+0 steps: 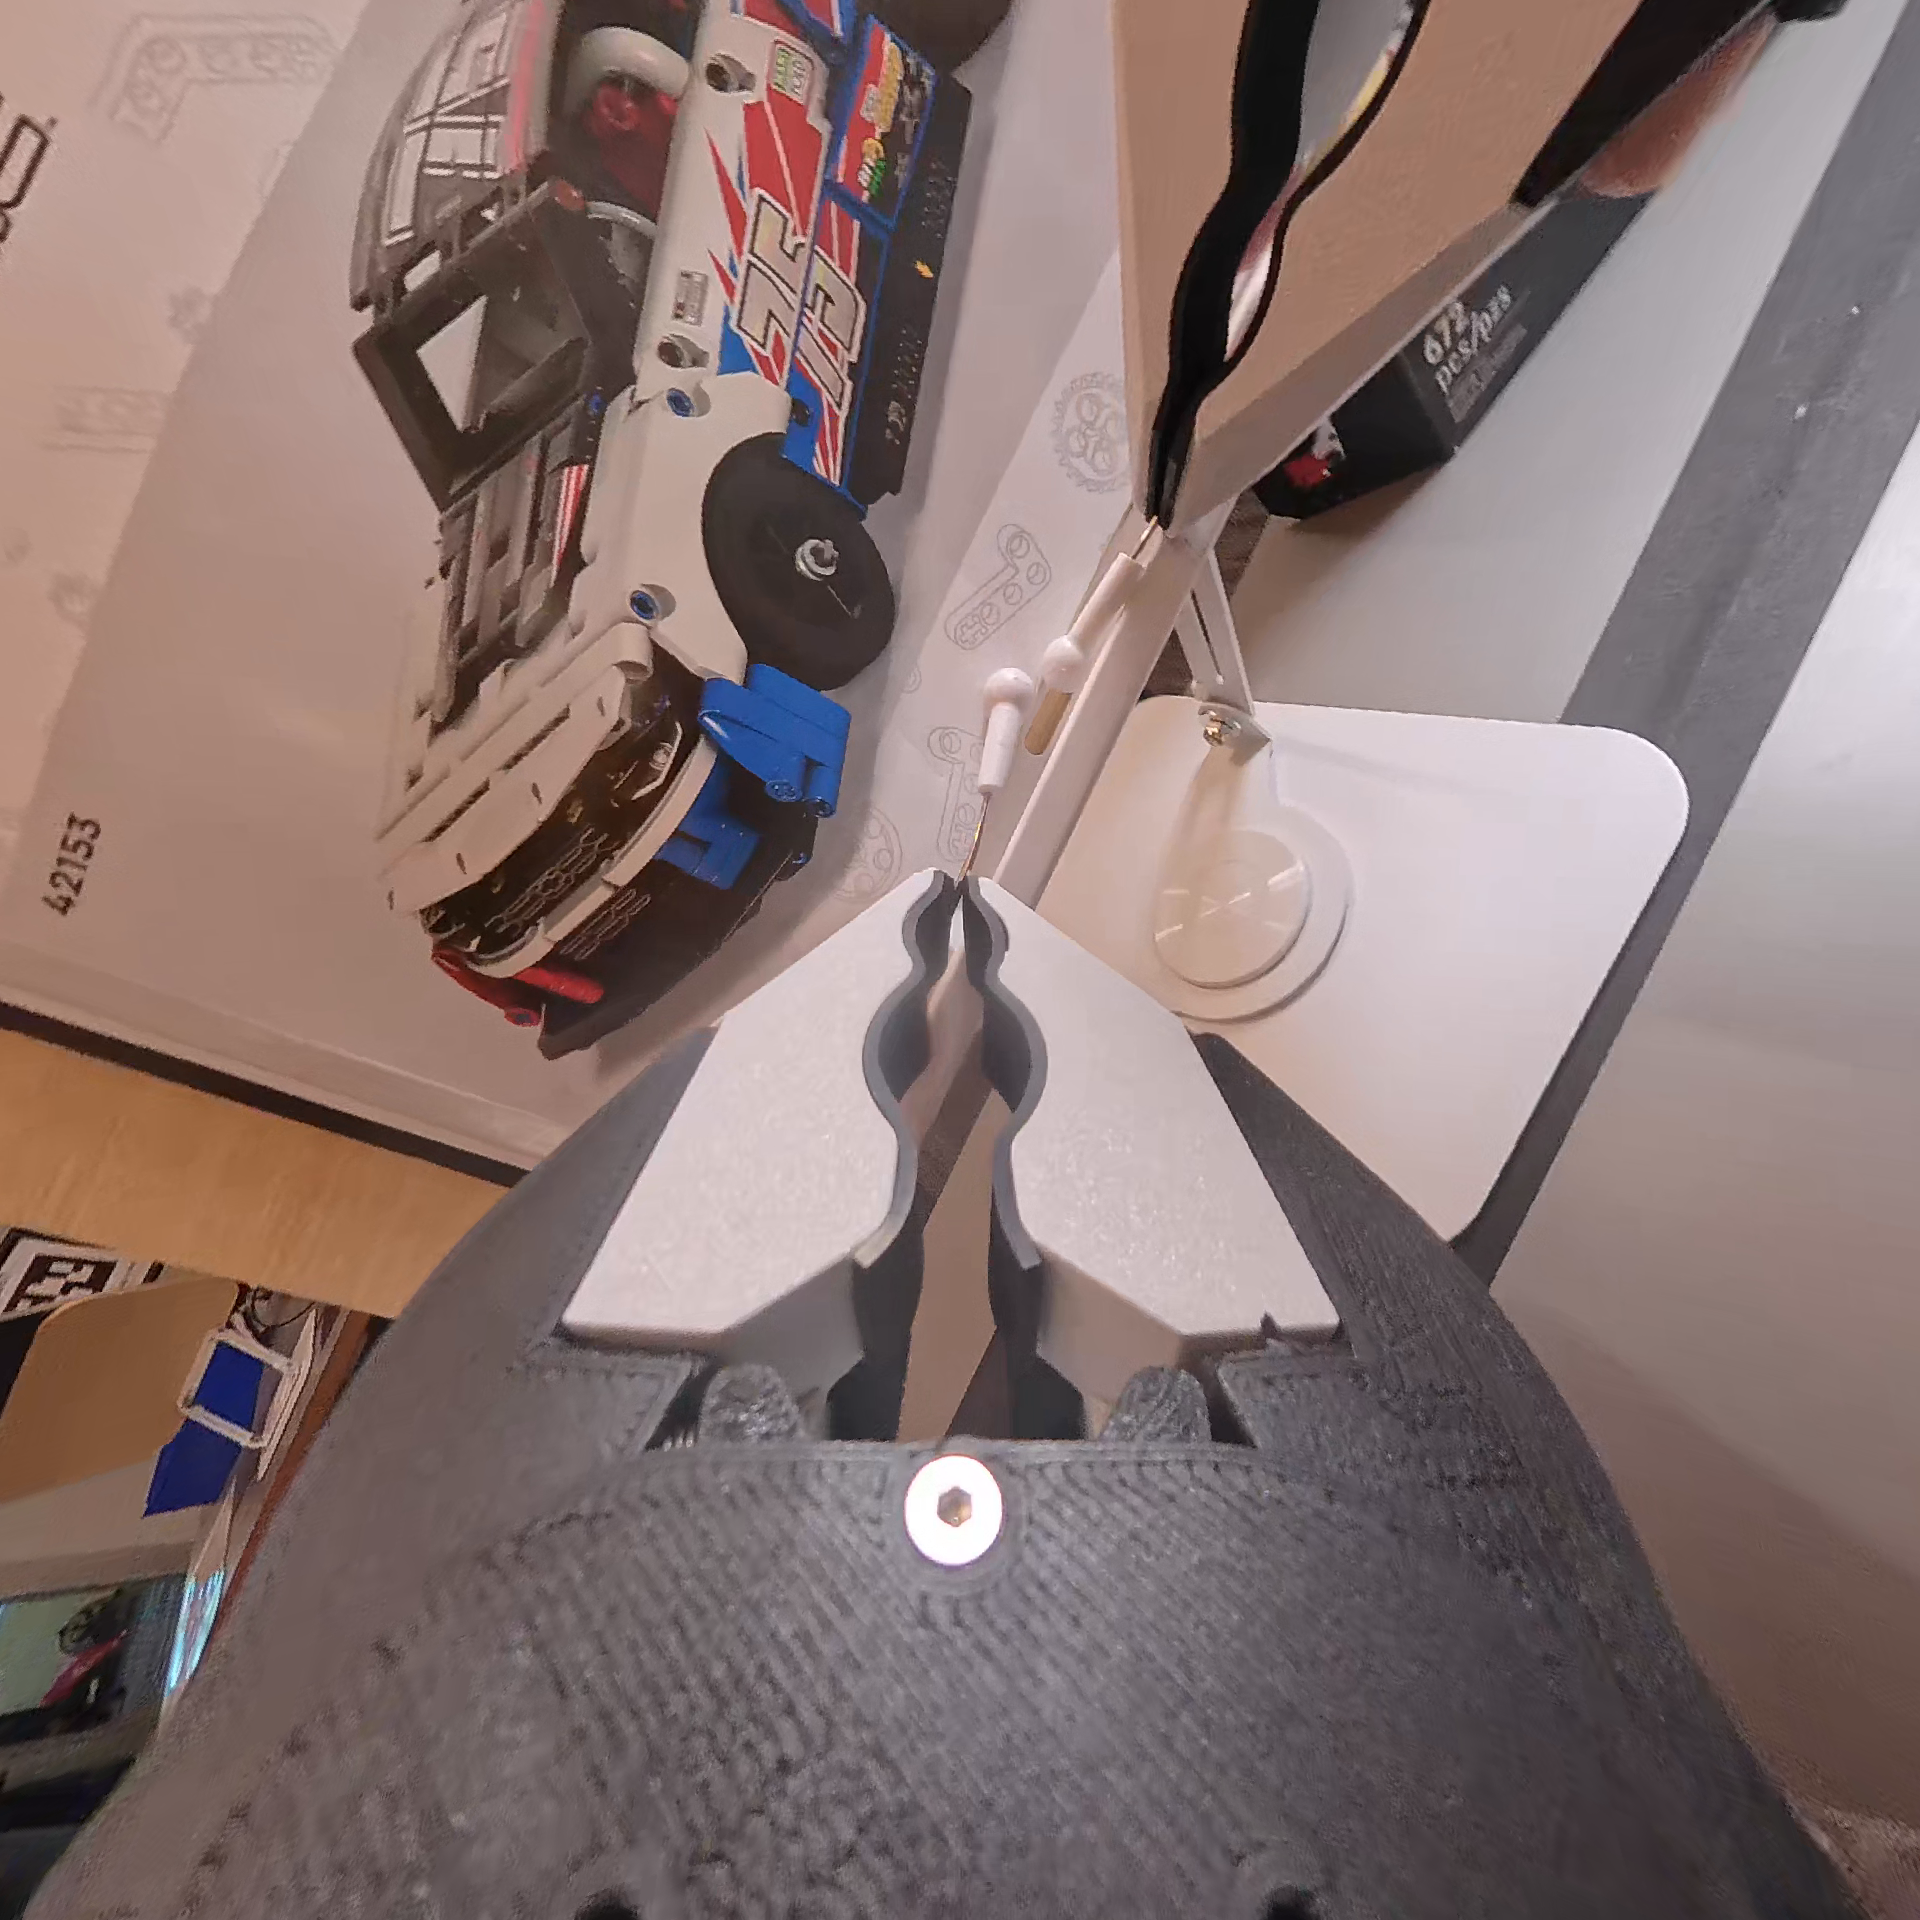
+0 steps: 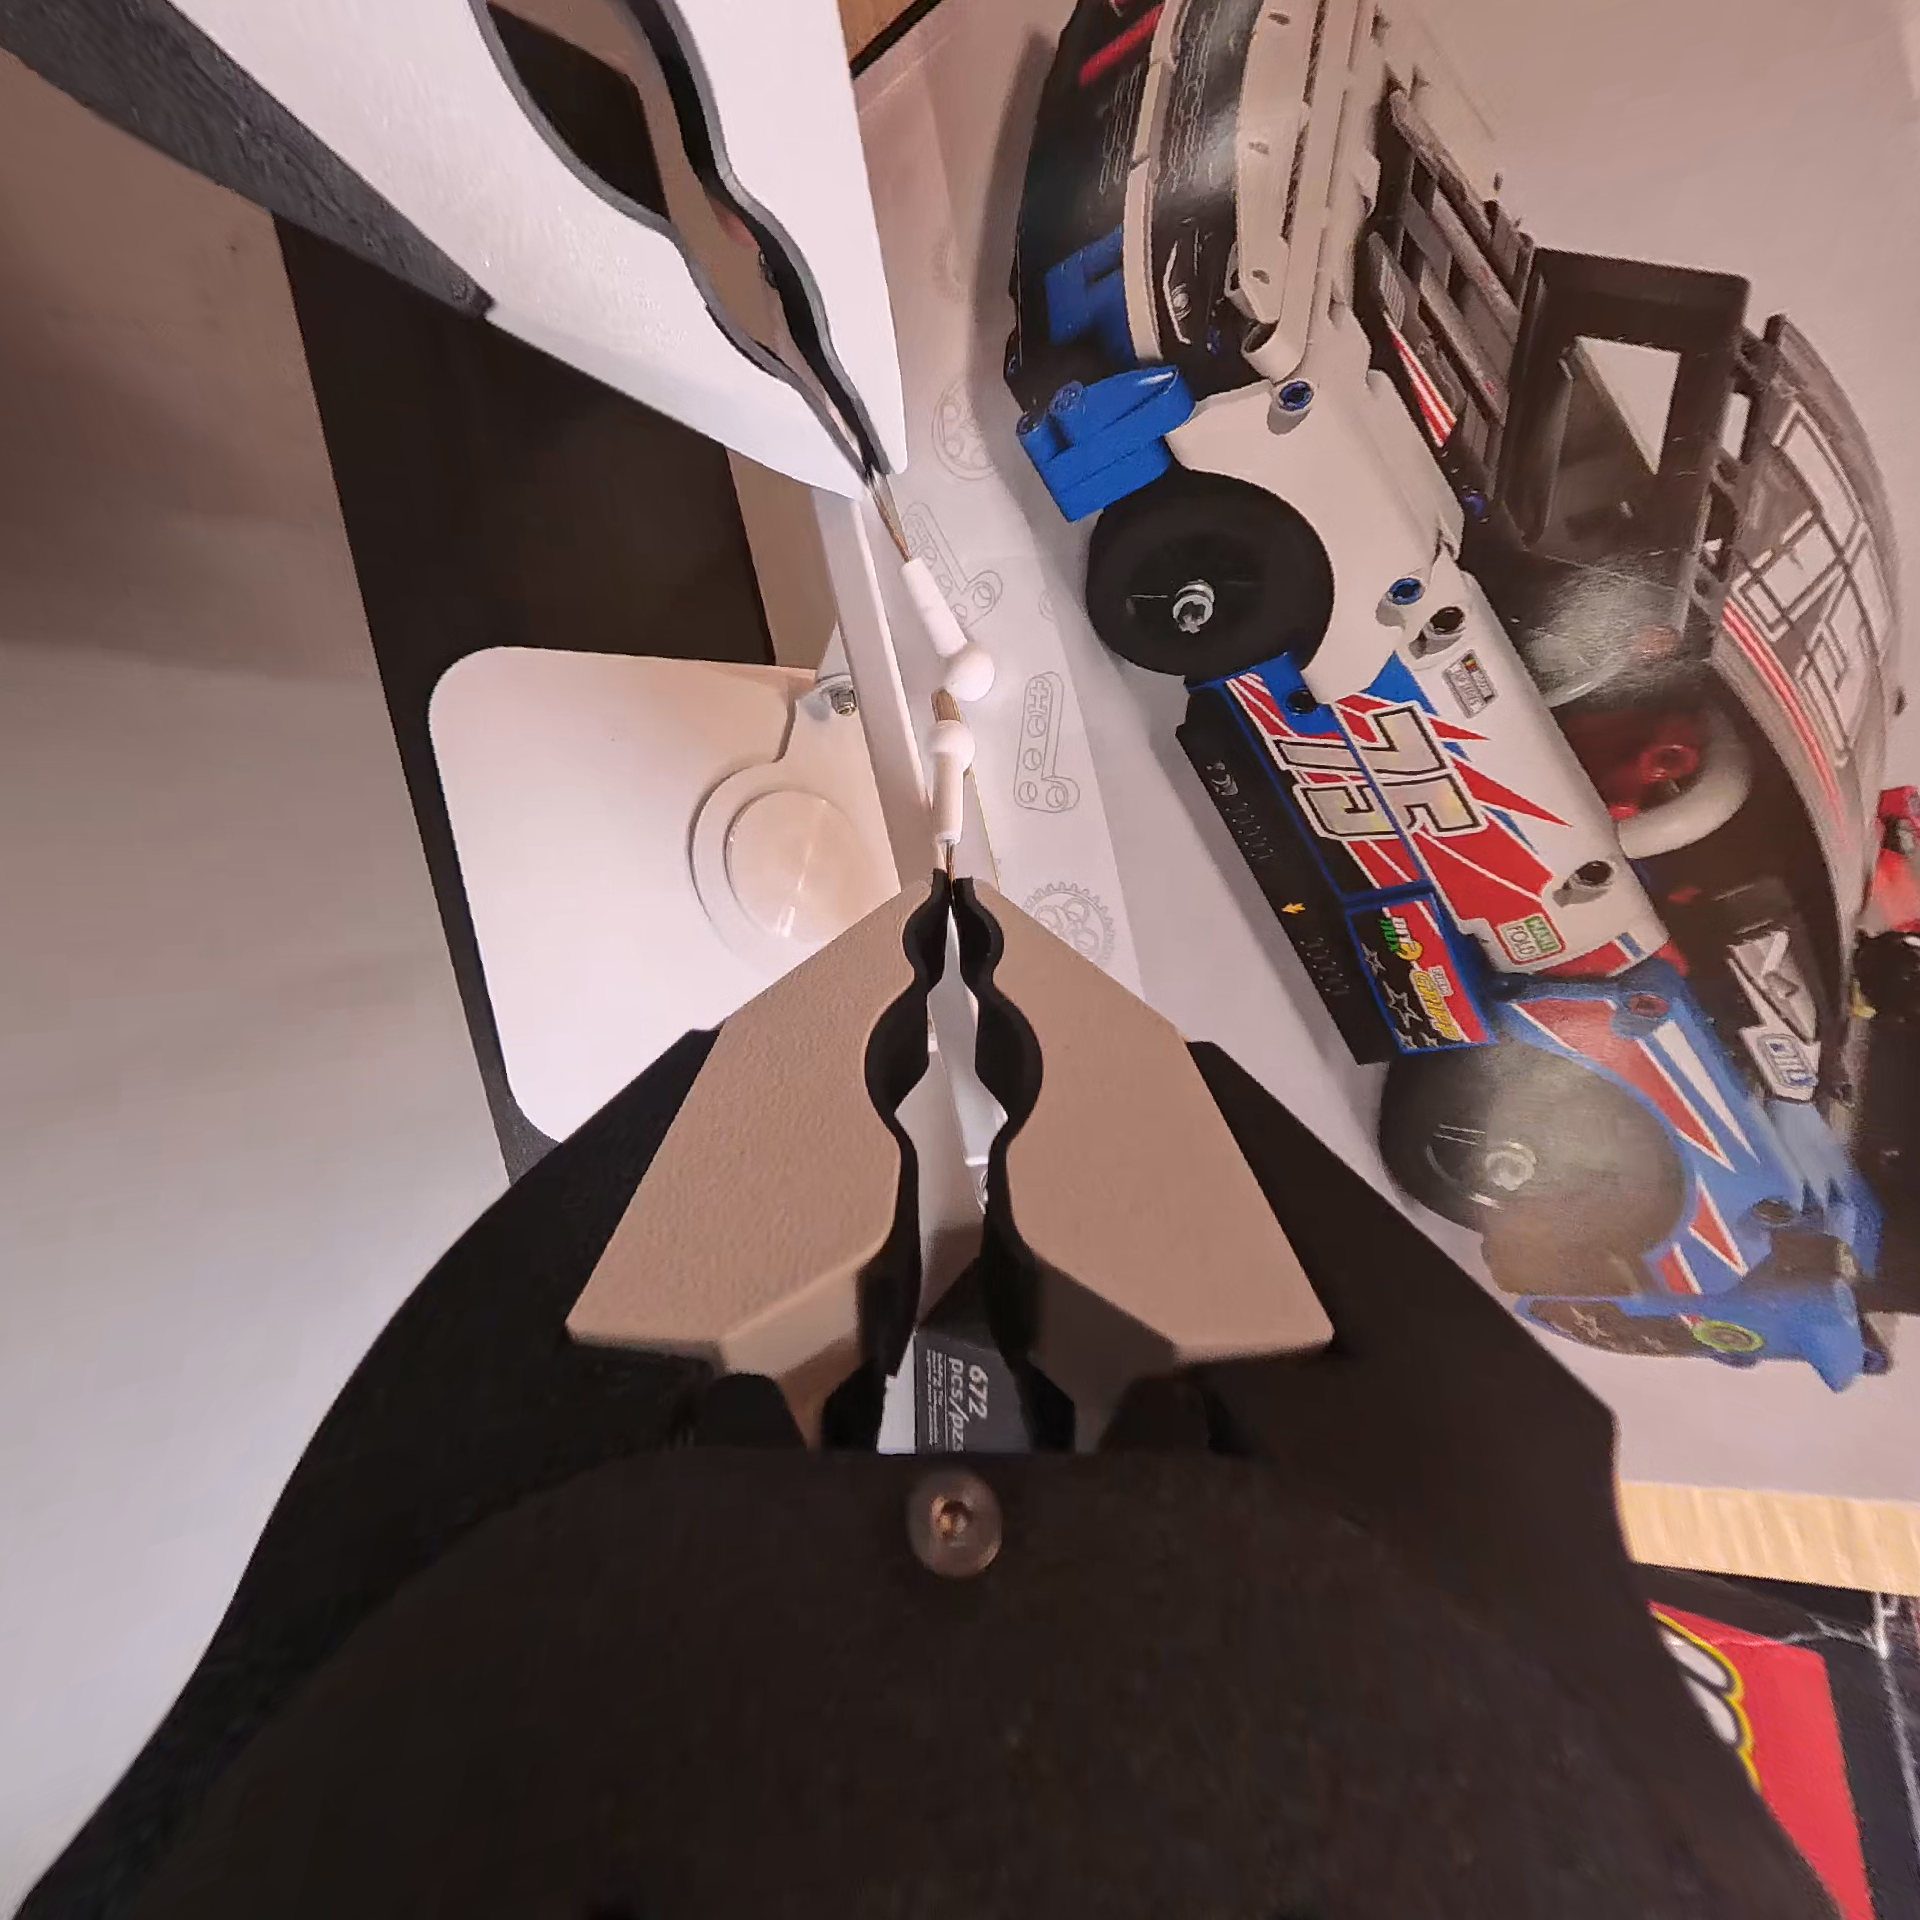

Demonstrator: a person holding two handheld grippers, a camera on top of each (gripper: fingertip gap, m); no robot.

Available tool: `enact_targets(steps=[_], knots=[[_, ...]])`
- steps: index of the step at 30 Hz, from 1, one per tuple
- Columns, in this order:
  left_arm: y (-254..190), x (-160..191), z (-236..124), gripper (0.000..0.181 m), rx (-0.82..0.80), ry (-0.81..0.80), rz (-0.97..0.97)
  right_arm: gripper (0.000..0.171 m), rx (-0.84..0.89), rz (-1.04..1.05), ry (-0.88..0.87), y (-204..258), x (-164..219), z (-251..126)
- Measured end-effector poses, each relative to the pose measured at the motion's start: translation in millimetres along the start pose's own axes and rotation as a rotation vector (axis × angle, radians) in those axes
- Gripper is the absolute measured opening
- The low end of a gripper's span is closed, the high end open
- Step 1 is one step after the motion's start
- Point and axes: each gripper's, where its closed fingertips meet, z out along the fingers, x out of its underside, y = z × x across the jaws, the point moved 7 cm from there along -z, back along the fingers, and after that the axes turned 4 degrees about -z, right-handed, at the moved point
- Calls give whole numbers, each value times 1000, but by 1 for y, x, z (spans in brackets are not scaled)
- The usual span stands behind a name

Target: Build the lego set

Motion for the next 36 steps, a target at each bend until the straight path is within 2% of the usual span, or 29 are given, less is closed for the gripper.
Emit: enact_targets(steps=[9,13,16,19,24,26,28,30,33,36], knots=[[8,-6,1,0,191,119,156,0,-8,37,-22,-2,1,0],[21,-10,-3,0,108,89,97,0,60,105,-66,-15,1,-9],[41,1,-16,0,33,-40,-158,0,134,225,-145,-30,12,-24],[59,32,-30,1,-45,-152,-499,0,255,375,-217,-39,37,-41],[52,80,-35,3,-31,-326,-1037,1,427,762,-317,-19,86,-54],[44,93,-35,8,-16,-331,-1222,1,429,964,-359,-3,102,-53],[37,100,-38,16,-13,-310,-1313,1,372,1084,-370,10,111,-54],[34,100,-48,25,-41,-258,-1270,11,321,1120,-368,19,117,-63],[38,85,-67,32,-103,-204,-1065,28,260,1070,-361,20,122,-92],[38,55,-84,34,-77,-225,-903,27,132,941,-369,21,113,-137]])
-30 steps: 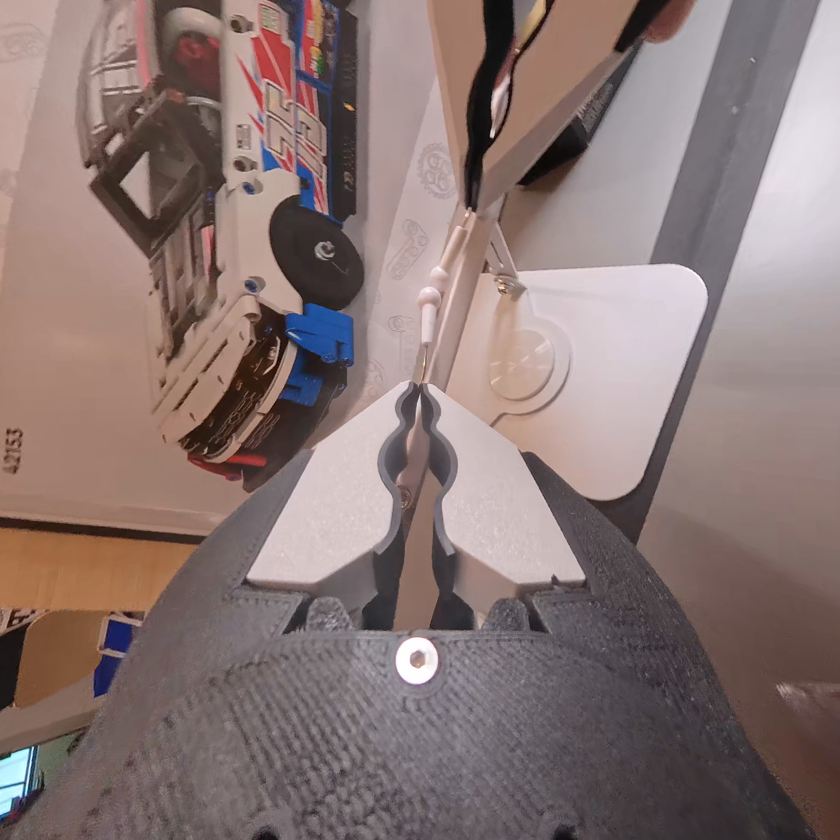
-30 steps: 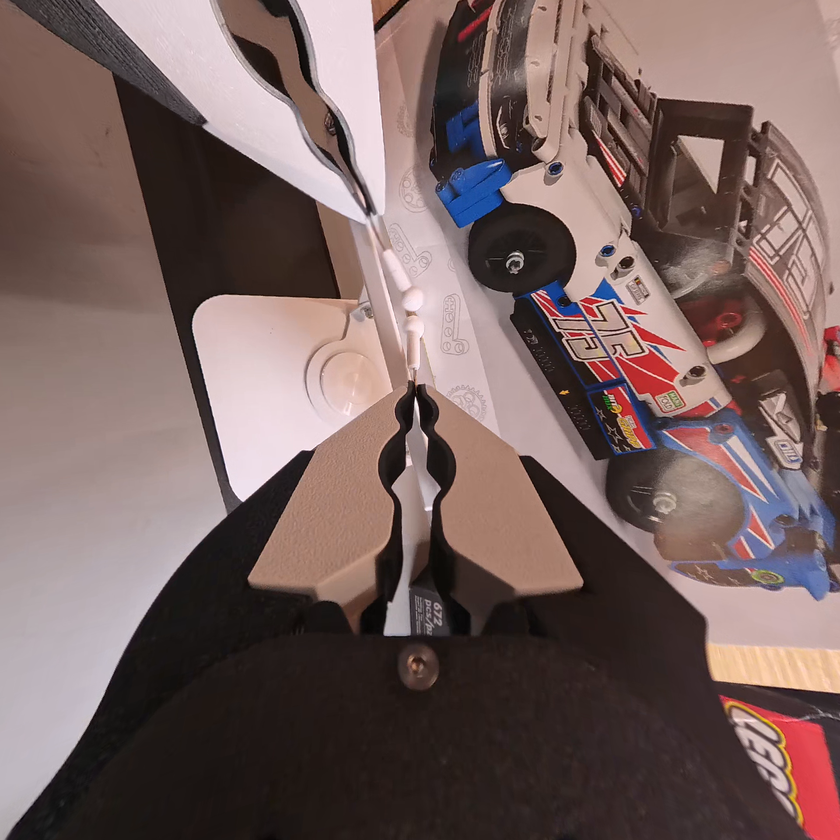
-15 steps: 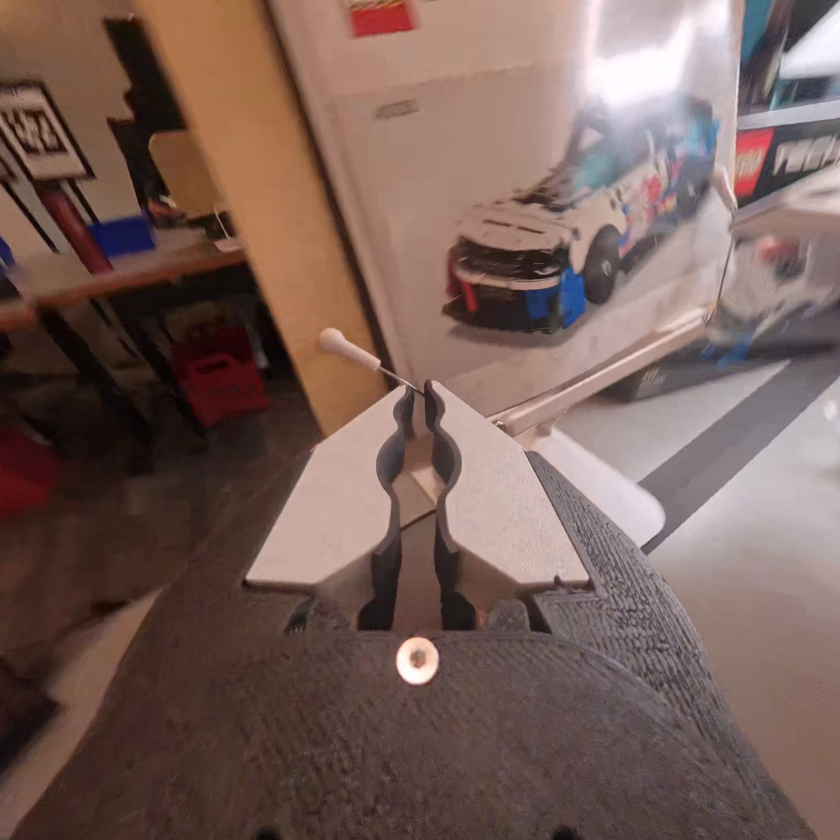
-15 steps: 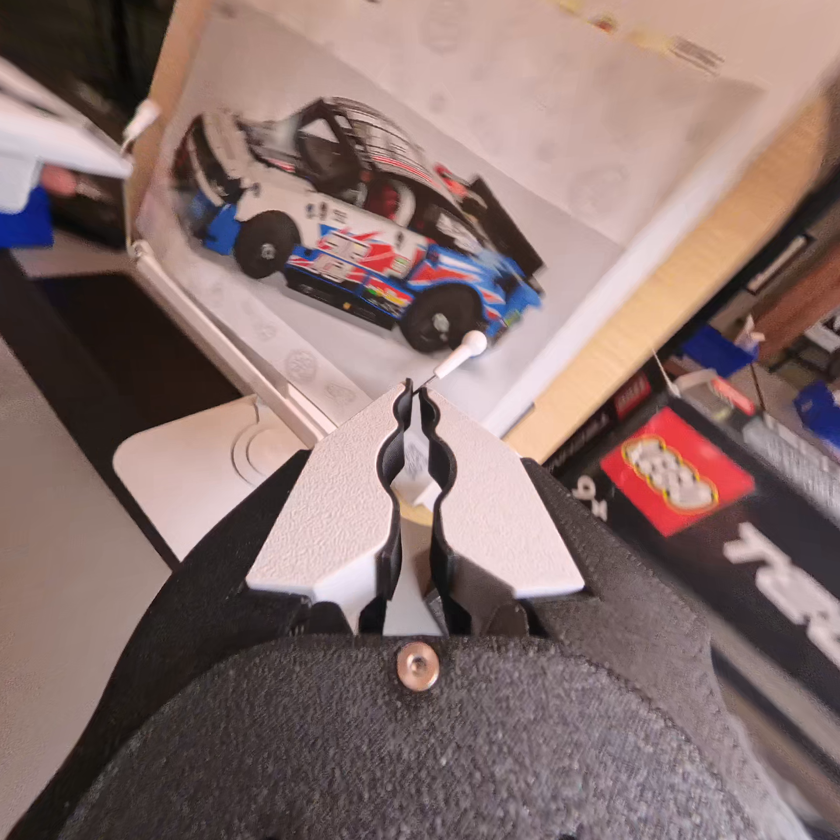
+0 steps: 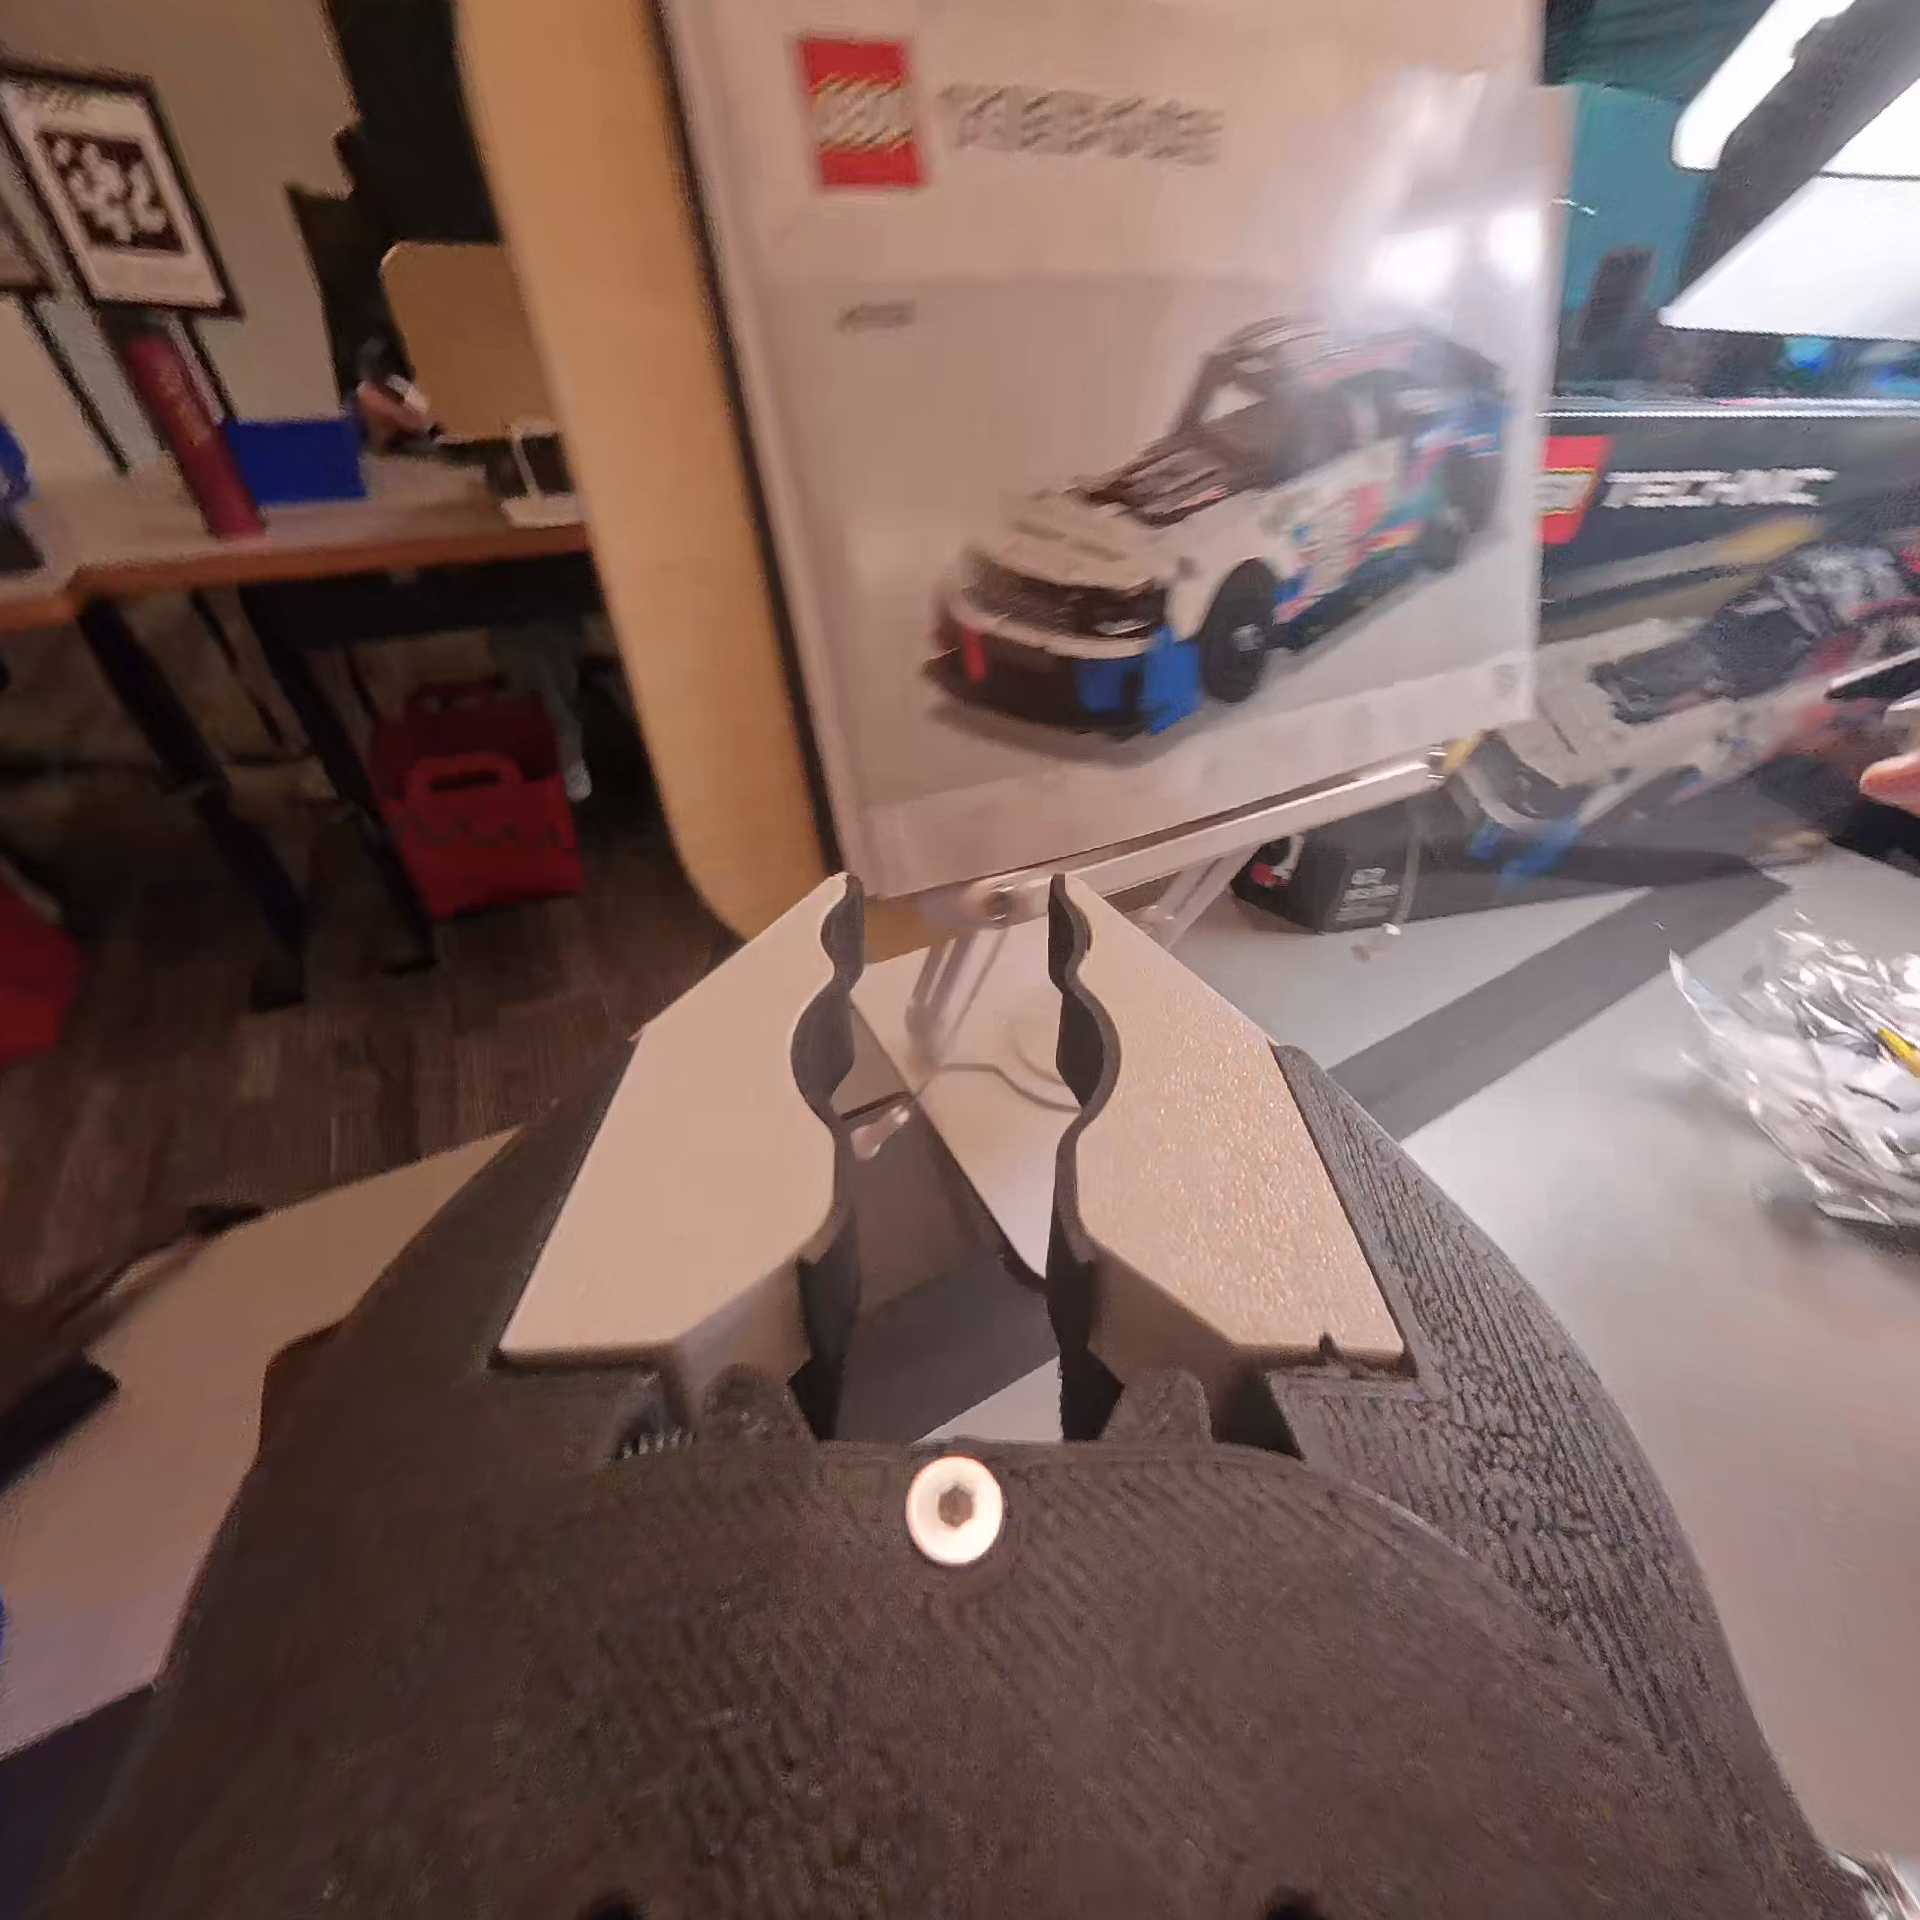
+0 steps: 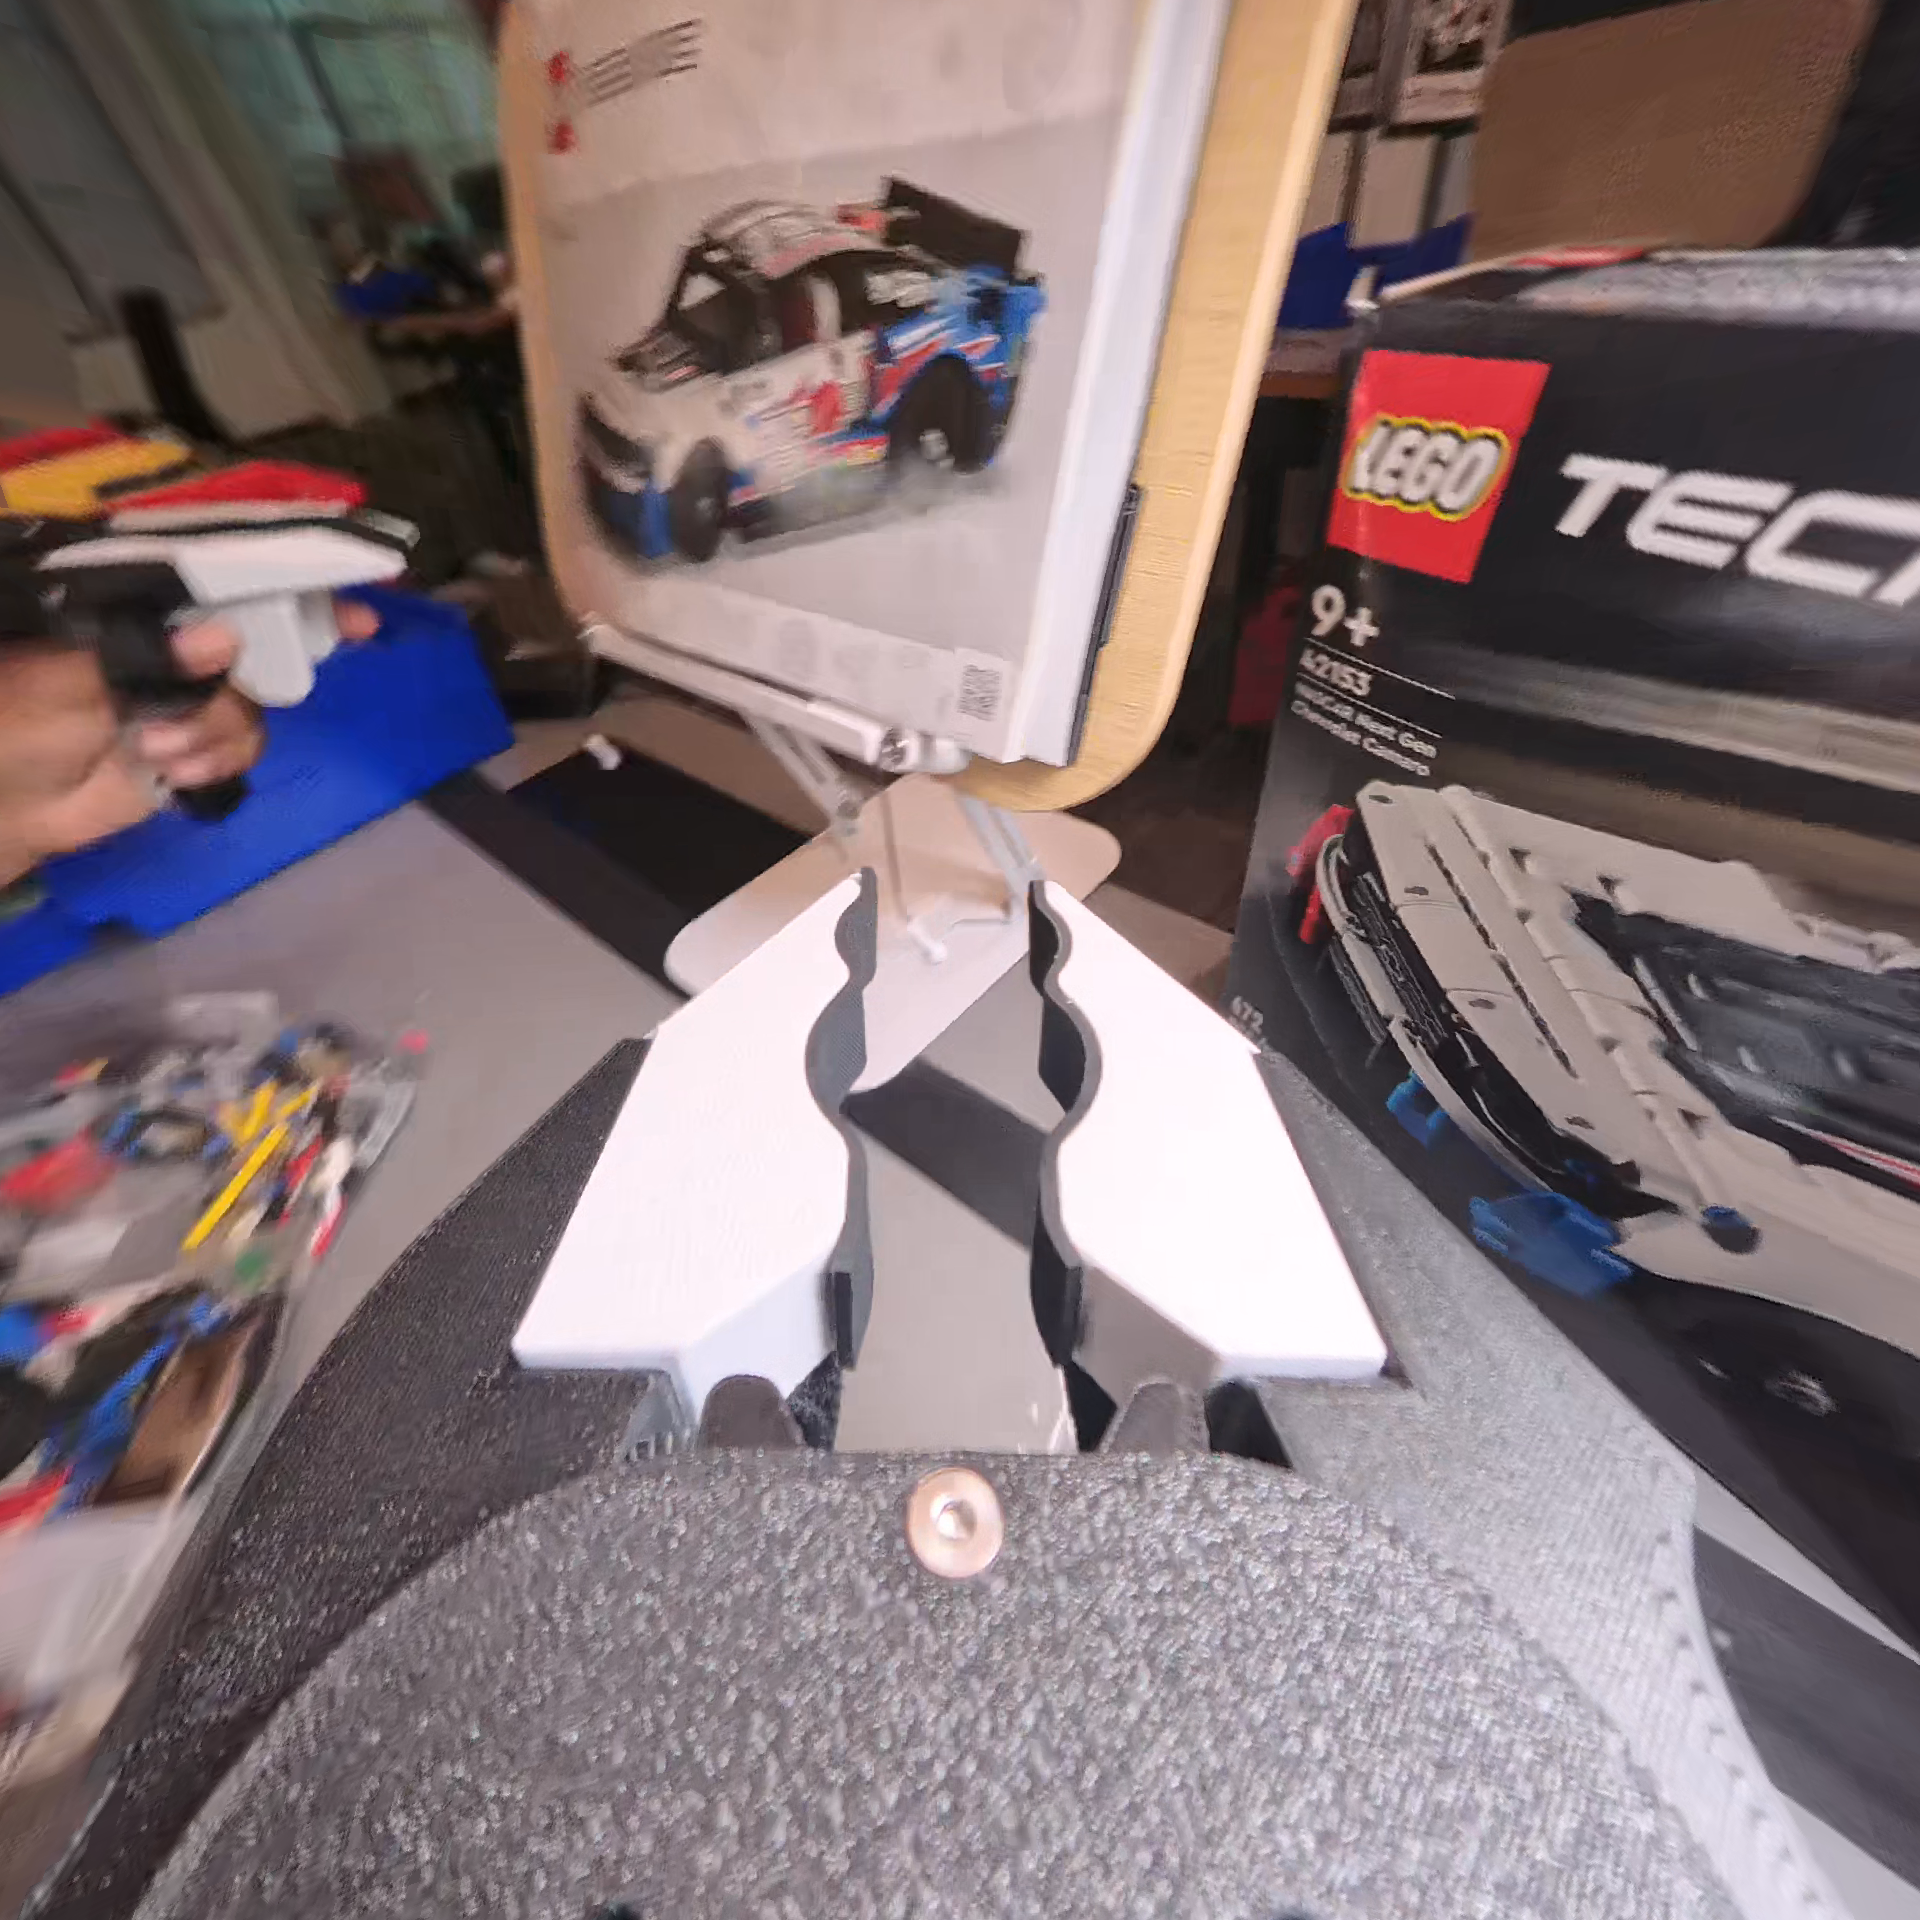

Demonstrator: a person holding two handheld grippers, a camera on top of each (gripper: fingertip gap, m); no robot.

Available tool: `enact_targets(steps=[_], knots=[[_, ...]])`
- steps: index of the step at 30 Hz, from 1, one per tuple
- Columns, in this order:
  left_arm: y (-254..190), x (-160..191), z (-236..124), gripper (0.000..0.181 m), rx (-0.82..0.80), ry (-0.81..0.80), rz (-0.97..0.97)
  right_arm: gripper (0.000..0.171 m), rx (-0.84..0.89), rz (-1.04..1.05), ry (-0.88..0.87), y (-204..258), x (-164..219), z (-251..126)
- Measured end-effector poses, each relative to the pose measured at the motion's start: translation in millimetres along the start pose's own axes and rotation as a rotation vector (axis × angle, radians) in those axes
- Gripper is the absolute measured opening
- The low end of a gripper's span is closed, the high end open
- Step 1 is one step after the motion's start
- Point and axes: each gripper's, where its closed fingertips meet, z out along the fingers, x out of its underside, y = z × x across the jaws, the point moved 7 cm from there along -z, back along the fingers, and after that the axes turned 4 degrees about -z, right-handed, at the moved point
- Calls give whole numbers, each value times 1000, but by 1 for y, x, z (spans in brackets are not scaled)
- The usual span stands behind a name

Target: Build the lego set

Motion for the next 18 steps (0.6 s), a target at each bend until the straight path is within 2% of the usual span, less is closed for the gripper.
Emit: enact_targets(steps=[4,9,13,16,18], knots=[[-36,-11,-10,35,72,-9,146,28,-85,-177,130,18,-8,-62],[-77,-3,-10,37,129,11,319,29,-68,-321,302,41,19,-124],[-105,6,4,43,125,51,491,41,17,-422,511,57,61,-152],[-126,6,22,44,118,79,598,65,43,-345,713,67,111,-159],[-142,4,30,43,142,87,621,75,118,-257,801,62,145,-155]])
